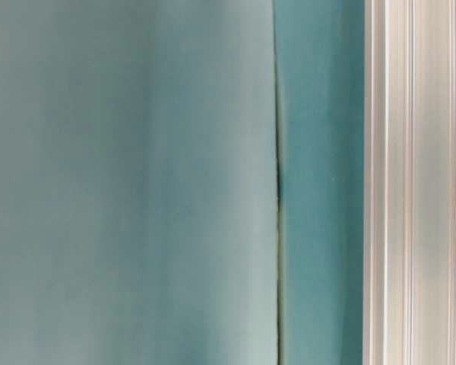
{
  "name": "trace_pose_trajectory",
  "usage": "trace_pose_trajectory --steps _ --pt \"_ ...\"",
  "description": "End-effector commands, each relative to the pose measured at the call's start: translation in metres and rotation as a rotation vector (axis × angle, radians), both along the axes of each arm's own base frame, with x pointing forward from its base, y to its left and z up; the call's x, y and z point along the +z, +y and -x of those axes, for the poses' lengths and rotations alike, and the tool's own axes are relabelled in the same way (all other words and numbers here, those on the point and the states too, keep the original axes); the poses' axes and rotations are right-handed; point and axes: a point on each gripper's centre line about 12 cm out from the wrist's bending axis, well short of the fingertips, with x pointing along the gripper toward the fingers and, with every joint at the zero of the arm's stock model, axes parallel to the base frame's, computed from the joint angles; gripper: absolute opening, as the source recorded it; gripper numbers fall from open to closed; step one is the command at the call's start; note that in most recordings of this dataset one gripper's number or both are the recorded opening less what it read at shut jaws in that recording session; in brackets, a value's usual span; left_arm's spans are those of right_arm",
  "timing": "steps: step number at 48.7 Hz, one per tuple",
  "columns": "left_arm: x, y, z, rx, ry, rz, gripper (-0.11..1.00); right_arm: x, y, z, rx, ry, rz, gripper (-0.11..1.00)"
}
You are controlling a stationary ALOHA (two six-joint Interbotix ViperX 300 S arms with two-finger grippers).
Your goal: Lift the metal rail with both hands and move it towards you.
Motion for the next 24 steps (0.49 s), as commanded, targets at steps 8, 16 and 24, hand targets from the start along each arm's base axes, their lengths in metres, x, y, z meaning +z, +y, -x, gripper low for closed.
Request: trace_pose_trajectory --steps 8,16,24 --pt "0.0058 0.0003 -0.0003 0.002 -0.020 0.001 0.91 0.0026 -0.0003 -0.0016 -0.001 -0.011 0.001 0.98" --pt "0.0036 0.0003 -0.0008 0.002 -0.014 0.001 0.91 0.0033 -0.0003 -0.0016 -0.001 -0.012 0.001 0.98" --pt "0.0024 0.0003 -0.0008 0.002 -0.011 0.004 0.91 0.0026 -0.0003 -0.0016 -0.002 -0.011 -0.001 0.98"
